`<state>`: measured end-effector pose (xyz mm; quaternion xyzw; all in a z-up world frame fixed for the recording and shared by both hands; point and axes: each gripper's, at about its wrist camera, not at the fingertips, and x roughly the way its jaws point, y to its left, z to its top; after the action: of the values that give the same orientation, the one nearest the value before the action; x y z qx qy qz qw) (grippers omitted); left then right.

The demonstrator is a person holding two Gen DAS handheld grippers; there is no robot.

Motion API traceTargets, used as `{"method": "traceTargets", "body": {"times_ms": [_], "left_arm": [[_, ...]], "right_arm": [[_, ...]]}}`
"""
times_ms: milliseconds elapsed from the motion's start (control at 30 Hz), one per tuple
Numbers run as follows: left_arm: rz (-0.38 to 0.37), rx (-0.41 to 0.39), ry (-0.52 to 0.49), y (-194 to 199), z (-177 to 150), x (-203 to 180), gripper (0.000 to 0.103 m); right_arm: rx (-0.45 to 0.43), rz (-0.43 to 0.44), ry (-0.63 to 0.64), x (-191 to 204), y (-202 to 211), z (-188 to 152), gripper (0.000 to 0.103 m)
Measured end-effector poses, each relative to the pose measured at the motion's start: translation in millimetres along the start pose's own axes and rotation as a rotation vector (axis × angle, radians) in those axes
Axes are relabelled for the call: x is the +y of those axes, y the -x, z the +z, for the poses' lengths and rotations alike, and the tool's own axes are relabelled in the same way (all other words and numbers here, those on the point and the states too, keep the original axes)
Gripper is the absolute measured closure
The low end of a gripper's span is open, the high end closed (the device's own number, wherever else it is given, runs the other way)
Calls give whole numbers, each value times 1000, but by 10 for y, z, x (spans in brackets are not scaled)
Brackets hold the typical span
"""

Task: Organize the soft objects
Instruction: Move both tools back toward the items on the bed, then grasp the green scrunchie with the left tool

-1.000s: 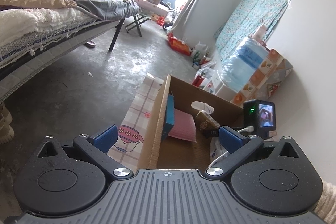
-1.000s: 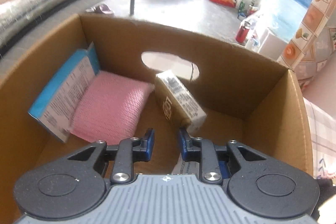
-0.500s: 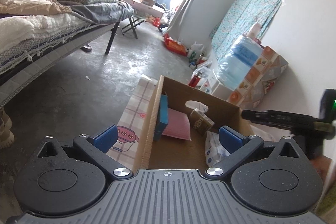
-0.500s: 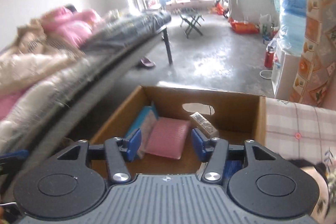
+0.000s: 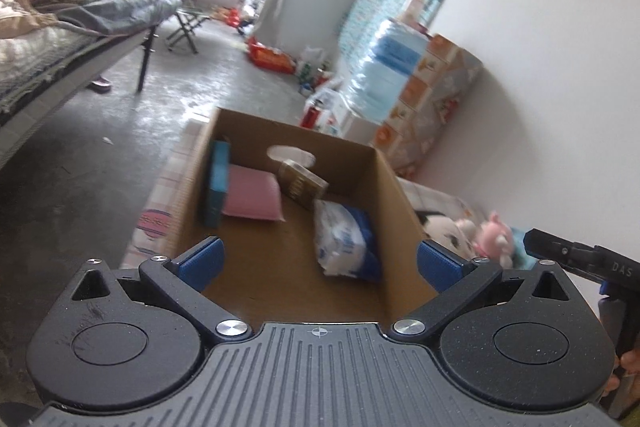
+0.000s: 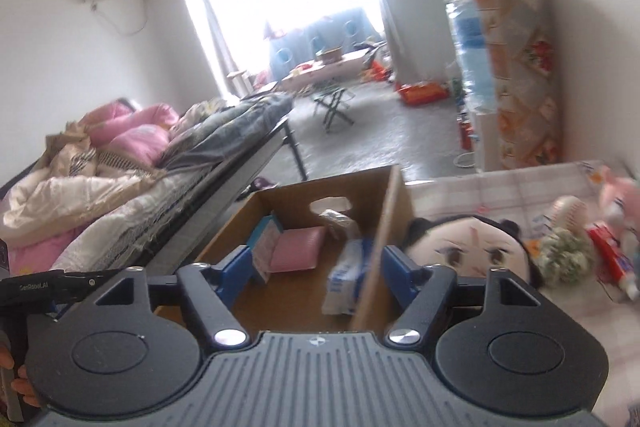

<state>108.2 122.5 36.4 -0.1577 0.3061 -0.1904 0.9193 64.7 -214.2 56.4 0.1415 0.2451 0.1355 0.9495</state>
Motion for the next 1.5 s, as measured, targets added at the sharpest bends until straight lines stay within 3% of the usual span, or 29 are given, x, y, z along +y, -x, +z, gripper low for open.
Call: {"method": "traceTargets", "body": {"times_ms": [67,100,133,500,700,933,1033,1200,1333,1500], "left_arm": [[-31,25,-28,-39,-60,-117,0],[-43,37,-41,-64,-89,-181,0],[-55,49,-54,-90,-117,-242,0],[-100,164,-241,-384,-311,-1065,0],[-117,157,-372,-601,-234,-1754,0],[-104,198,-498,-1274,-307,-2501,0],[-116,222,-517,-1521,-317,-2714,0],[-152,268,-452,-1898,-148,-2972,0],[-146,373,-400,-2338,-67,-3086,0],[-94,613,-352,-3134,-176,-3061,0]], "right_arm": [[-39,-45,-48,-113,160,-138,13],[-65,-73,-80,-183,242,-223,2],[-91,-96,-110,-263,315,-313,0],[-193,-316,-313,-987,713,-926,0],[-259,-330,-357,-1372,811,-992,0],[-334,-373,-416,-1822,909,-974,0],[-370,-399,-430,-2002,968,-925,0],[-419,-421,-441,-2244,900,-831,0],[-414,-409,-449,-2396,723,-769,0],[-373,-413,-423,-2504,480,-775,4]]}}
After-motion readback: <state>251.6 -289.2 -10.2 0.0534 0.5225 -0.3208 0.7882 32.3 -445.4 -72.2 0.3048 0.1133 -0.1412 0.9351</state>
